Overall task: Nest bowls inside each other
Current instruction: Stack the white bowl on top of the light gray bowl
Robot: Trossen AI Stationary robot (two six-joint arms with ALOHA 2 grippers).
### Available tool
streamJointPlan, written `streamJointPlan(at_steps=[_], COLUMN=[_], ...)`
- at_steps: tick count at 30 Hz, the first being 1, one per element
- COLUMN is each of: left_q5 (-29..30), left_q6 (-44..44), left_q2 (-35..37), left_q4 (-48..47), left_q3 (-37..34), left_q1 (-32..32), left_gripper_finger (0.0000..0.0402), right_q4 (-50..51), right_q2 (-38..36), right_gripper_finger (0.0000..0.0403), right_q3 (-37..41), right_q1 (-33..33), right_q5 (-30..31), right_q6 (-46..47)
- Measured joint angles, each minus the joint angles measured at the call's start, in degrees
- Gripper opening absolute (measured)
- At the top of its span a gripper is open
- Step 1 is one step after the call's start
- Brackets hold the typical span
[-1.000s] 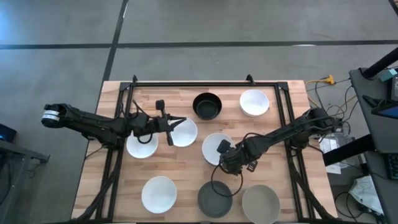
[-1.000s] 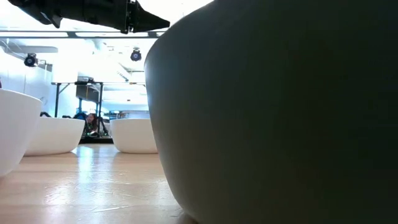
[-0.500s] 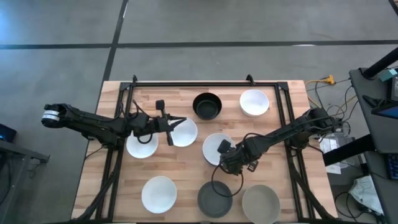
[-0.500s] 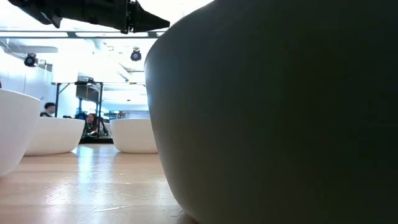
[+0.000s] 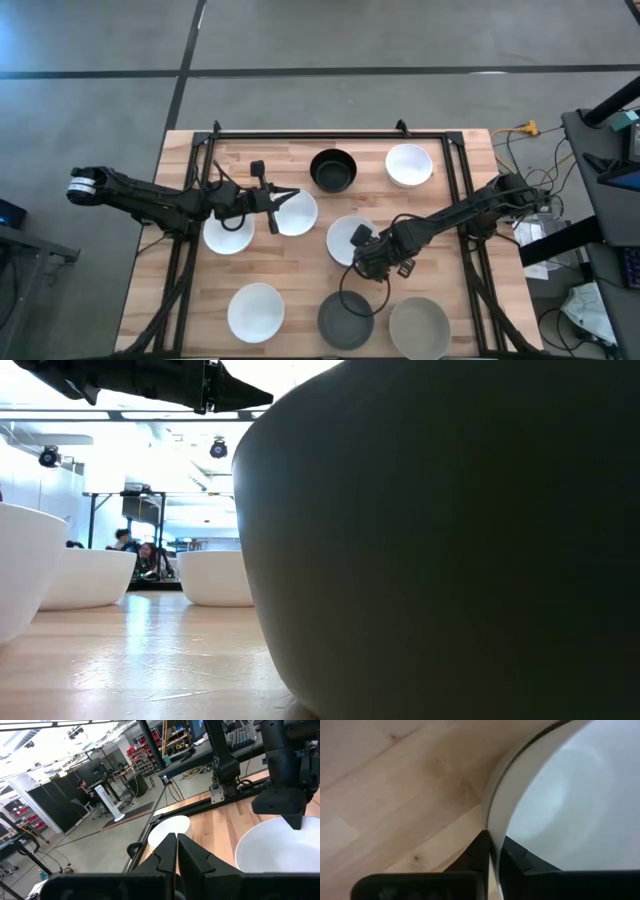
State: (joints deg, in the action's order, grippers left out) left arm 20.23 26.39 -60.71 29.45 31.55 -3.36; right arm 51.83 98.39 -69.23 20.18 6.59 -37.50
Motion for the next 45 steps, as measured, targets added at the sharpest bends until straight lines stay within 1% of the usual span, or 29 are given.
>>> streamJointPlan(at_steps=[8, 14, 20, 29, 38, 45], left_q5=[0.00, 0.00, -0.01, 0.00, -0.02, 0.00], left_q6=[0.00, -0.01, -0.02, -0.01, 0.00, 0.00], left_q2=[0.00, 0.00, 0.00, 0.00, 0.00, 0.00], left_q4=[0.00, 0.00, 0.00, -0.01, -0.02, -0.02], left_q3=[0.00, -0.01, 0.00, 0.00, 0.00, 0.00], left_q1=[0.00, 0.01, 0.00, 0.01, 0.00, 0.00], left_gripper_finger=[0.0000, 0.0000, 0.0000, 0.0000, 0.0000, 0.0000], right_q4=[-0.17, 0.23, 1.90, 2.78, 1.73, 1.48], right_q2=[-0.07, -0.14, -0.20, -0.20, -0.20, -0.20], right_gripper_finger=[0.0070, 0.0083, 0.0067, 0.0013, 0.0009, 0.0009], right_q3=[-1.00, -2.70, -3.56, -2.66, -2.11, -1.74], right_q1=[0.00, 0.02, 0.02, 0.02, 0.02, 0.02], right_q5=[-0.02, 0.01, 0.00, -0.38, -0.33, -0.30], right_q6=[1.05, 1.78, 2.54, 2.54, 5.37, 5.49])
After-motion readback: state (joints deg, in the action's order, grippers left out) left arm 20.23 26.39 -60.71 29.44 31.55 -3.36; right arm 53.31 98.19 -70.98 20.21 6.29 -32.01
